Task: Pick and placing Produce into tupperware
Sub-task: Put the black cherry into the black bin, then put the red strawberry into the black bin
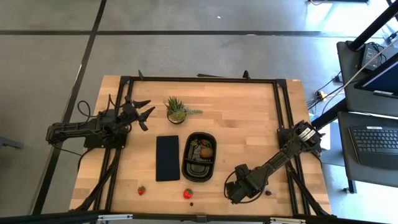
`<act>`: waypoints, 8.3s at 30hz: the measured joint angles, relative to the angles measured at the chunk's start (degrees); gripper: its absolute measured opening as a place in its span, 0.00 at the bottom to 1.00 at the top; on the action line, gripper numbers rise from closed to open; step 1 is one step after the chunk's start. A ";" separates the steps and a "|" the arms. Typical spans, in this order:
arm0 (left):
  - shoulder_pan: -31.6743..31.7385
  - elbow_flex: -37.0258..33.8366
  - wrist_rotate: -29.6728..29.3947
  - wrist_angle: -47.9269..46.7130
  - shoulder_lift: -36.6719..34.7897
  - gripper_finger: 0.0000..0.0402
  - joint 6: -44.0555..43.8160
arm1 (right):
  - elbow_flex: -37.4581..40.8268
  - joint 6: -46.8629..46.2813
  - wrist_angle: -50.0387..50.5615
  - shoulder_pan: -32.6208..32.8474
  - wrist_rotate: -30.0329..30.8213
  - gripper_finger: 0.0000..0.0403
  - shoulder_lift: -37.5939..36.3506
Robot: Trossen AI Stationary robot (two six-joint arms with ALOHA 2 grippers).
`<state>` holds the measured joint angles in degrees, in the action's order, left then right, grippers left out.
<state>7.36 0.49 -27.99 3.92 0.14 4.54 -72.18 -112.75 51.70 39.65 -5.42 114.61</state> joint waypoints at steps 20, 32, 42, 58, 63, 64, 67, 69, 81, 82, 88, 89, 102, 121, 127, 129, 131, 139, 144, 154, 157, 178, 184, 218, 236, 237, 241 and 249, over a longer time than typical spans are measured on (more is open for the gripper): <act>0.00 -0.02 0.00 0.00 0.02 0.43 0.07 | 0.07 5.10 0.42 -1.63 1.13 0.05 0.09; 0.01 -0.02 0.00 0.00 0.00 0.43 0.09 | -1.33 21.82 1.86 -1.87 -3.44 0.05 0.36; 0.01 -0.02 0.00 0.00 0.01 0.43 0.09 | -2.54 29.17 2.34 -2.57 -6.76 0.07 0.52; 0.00 -0.02 0.00 0.00 0.01 0.43 0.07 | -2.54 29.14 4.08 -2.41 -7.73 0.59 0.50; 0.02 -0.02 0.00 0.00 0.00 0.43 0.04 | -2.56 29.29 4.49 -2.39 -7.19 0.70 0.48; 0.02 -0.01 0.00 0.00 0.00 0.43 0.04 | -2.58 29.35 4.59 -2.37 -6.83 0.71 0.47; 0.01 -0.01 0.00 0.00 0.01 0.43 0.04 | -2.62 31.00 4.90 -2.33 -6.43 0.72 0.46; 0.02 -0.02 0.00 0.00 0.00 0.43 0.04 | -2.67 34.00 5.09 -2.35 -6.17 0.71 0.46; 0.02 -0.02 0.02 0.00 0.00 0.43 -1.55 | -2.62 45.58 13.49 -2.37 -5.93 0.68 0.52; 0.00 0.00 0.02 0.00 0.00 0.43 -1.53 | -2.60 45.82 14.27 -2.37 -5.86 0.68 0.52; 0.00 -0.02 0.02 0.00 0.02 0.43 -1.46 | -2.60 55.85 15.95 -2.03 -4.67 0.68 0.52; 0.01 -0.01 0.01 0.00 0.01 0.43 -1.46 | -2.60 57.93 15.91 -1.91 -4.60 0.68 0.52; 0.02 -0.01 0.02 0.00 0.01 0.43 -1.49 | -2.62 72.59 13.41 -1.89 1.76 0.68 0.50; 0.00 0.00 0.02 0.00 0.02 0.43 -1.55 | -2.69 80.46 6.10 -2.02 3.77 0.68 0.26; 0.01 -0.01 0.02 0.00 0.00 0.43 -1.60 | -2.73 80.26 5.75 -2.02 4.09 0.68 0.26; 0.00 -0.02 0.02 0.00 0.00 0.43 -1.60 | -2.73 80.24 5.64 -2.00 4.12 0.66 0.26; 0.00 -0.02 0.02 0.00 0.02 0.43 -1.60 | -2.73 80.26 5.49 -2.00 4.10 0.64 0.26; 0.00 -0.01 0.02 0.00 0.00 0.43 -1.60 | -2.73 80.26 4.22 -1.99 4.00 0.49 0.26; 0.00 -0.01 0.02 0.00 0.01 0.43 -1.60 | -2.75 80.28 3.98 -1.98 3.92 0.42 0.26; 0.02 -0.02 0.02 0.00 0.01 0.43 -1.60 | -2.75 79.98 2.91 -1.98 4.08 0.35 0.28; 0.02 0.00 0.02 -0.02 0.00 0.43 -1.60 | -2.75 79.65 2.78 -2.00 4.10 0.31 0.28; 0.02 -0.02 0.29 -0.02 0.00 0.43 -1.44 | -15.08 77.95 10.51 -11.41 18.08 0.29 -2.81; 0.02 -0.02 0.28 -0.02 0.00 0.43 -1.03 | -20.02 87.61 1.10 -17.23 23.57 0.30 -2.93; 0.02 -0.01 0.24 -0.02 0.01 0.43 -0.98 | -7.15 102.62 -27.60 -28.34 17.30 0.46 -0.68; 0.01 -0.02 0.22 -0.02 0.01 0.43 -0.98 | -7.26 70.49 0.00 -23.69 9.91 0.71 -12.39; 0.01 -0.02 0.22 -0.02 0.02 0.43 -0.98 | -7.26 65.31 3.75 -22.52 9.73 0.71 -13.25; 0.01 -0.01 0.22 -0.01 0.01 0.43 -1.01 | -7.26 43.01 14.84 -16.83 7.66 0.71 -14.96; 0.02 -0.01 0.46 -0.02 0.00 0.43 -1.44 | -7.21 -2.26 20.57 -5.37 5.40 0.69 -14.24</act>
<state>7.37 0.48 -27.53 3.90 0.15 3.09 -79.40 -115.02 72.27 34.28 -0.03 100.37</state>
